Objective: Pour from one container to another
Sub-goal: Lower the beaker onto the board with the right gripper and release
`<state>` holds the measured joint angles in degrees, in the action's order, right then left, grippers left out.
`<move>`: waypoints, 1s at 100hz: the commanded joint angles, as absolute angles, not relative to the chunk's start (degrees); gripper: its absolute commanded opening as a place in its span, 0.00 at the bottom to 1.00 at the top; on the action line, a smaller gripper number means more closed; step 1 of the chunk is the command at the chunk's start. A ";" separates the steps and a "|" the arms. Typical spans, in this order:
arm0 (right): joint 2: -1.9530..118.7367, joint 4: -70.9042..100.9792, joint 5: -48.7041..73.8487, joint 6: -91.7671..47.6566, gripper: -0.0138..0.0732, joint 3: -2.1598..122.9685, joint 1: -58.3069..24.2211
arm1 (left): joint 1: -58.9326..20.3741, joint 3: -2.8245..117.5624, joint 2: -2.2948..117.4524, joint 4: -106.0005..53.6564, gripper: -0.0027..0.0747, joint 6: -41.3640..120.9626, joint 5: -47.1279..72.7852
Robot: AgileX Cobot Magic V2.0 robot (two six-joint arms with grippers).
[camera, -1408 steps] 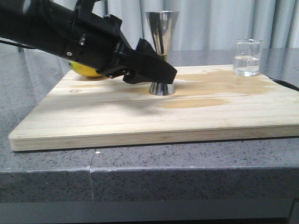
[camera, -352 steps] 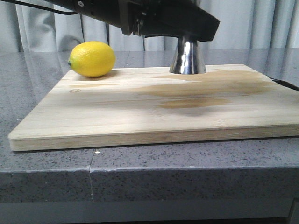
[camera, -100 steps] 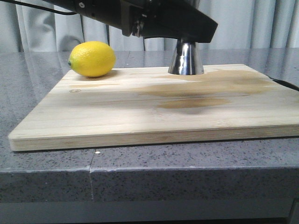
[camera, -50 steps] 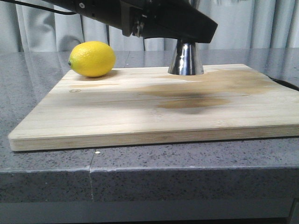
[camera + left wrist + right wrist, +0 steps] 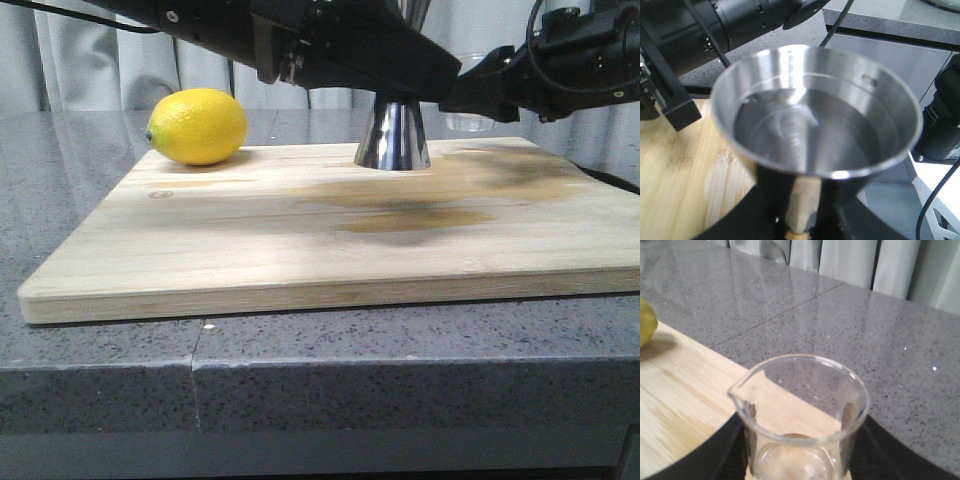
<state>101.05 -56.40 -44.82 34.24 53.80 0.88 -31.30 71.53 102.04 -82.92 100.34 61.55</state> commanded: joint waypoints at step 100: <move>103.44 -53.24 -48.46 31.89 0.82 55.55 1.27 | -31.65 73.44 99.55 -86.91 0.01 100.48 63.58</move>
<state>105.90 -55.29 -44.97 32.38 54.25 0.88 -31.30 71.53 102.04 -82.79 100.40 61.48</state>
